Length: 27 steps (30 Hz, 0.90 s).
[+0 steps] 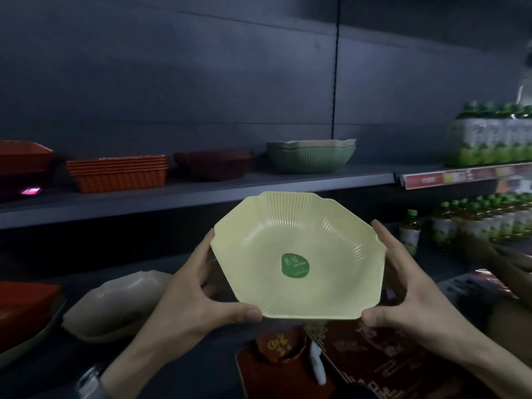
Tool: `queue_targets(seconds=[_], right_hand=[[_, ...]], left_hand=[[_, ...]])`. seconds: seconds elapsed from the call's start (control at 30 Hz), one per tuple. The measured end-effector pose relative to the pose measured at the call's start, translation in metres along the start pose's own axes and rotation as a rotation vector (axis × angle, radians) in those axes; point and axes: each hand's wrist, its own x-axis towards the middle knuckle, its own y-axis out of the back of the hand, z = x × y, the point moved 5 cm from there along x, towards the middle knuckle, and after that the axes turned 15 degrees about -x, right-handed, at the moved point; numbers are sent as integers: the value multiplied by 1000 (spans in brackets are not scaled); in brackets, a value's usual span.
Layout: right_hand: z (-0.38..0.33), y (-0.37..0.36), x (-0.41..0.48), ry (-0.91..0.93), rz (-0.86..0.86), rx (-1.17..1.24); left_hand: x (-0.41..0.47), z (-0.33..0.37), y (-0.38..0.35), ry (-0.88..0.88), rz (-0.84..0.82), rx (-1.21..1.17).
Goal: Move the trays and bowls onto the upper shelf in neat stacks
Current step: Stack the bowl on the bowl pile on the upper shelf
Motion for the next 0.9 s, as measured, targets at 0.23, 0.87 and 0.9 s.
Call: queue_targets(seconds=[0.23,0.87,0.9], right_hand=[[-5,50,23,-2,133,-18],[-3,144,165,197,214,171],[-1,149,174,208,203,183]], left_hand=[[51,30,-19,-92,-31,26],[210,54,-35,-331,98,-104],[221,55,-36,-332,77,-113]])
